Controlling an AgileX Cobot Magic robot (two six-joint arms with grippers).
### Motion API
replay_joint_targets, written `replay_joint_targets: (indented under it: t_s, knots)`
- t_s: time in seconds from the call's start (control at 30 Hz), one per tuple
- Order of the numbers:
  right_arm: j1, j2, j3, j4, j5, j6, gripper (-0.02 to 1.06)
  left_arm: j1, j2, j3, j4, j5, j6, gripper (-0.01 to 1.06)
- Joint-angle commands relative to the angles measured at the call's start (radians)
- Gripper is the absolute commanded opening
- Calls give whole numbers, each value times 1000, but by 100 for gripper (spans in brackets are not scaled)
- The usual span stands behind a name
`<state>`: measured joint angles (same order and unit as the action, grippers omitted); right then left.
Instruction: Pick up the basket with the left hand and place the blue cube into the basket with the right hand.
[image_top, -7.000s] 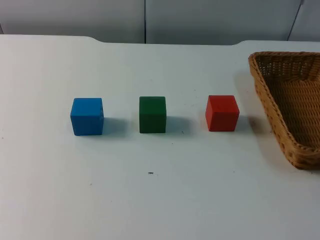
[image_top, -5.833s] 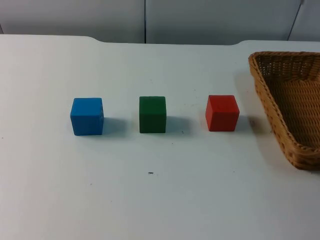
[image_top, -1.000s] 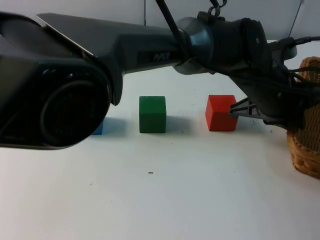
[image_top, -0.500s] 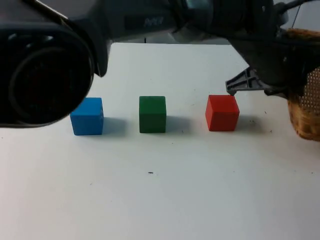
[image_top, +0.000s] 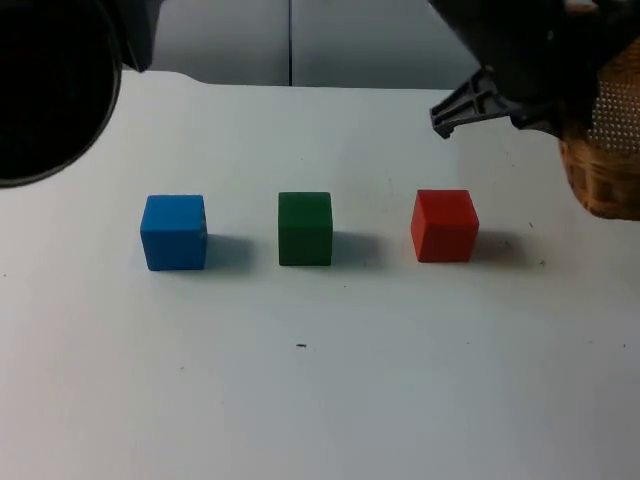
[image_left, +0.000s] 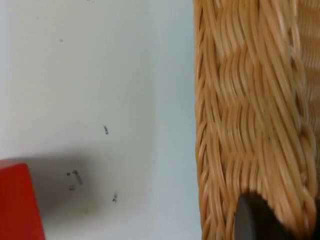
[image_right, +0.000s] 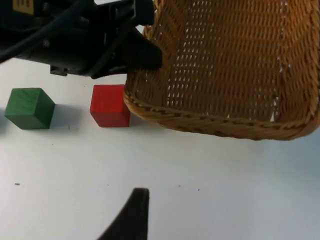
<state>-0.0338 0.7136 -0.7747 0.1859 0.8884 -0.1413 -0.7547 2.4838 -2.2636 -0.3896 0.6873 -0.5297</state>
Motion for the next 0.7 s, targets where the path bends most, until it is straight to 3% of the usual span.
replay_joint_targets:
  t_s: [0.0, 0.07, 0.17, 0.2, 0.27, 0.37, 0.4, 0.5, 0.67]
  knots:
    - [-5, 1, -7, -4, -11, -9, 98, 7, -39, 12, -22, -51, 0, 0]
    - [-5, 1, -7, -4, -11, -9, 98, 15, -54, 36, -22, -91, 13, 0]
    - [-5, 1, -7, -4, -11, -9, 98, 35, -100, 162, -110, -236, 6, 0]
    - [-5, 1, -7, -4, -11, -9, 98, 35, -100, 162, -110, -236, 6, 0]
    - [-5, 1, -7, -4, -11, -9, 98, 41, -131, 258, -211, -324, 11, 0]
    - [-5, 1, -7, -4, -11, -9, 98, 41, -205, 433, -233, -464, 30, 0]
    - [-5, 1, -7, -4, -11, -9, 98, 41, -205, 433, -233, -464, 30, 0]
    - [-5, 1, -7, -4, -17, -9, 98, 60, -295, 609, -233, -531, 48, 0]
    - [-5, 1, -7, 4, -19, -9, 98, 109, -421, 774, -228, -527, 161, 0]
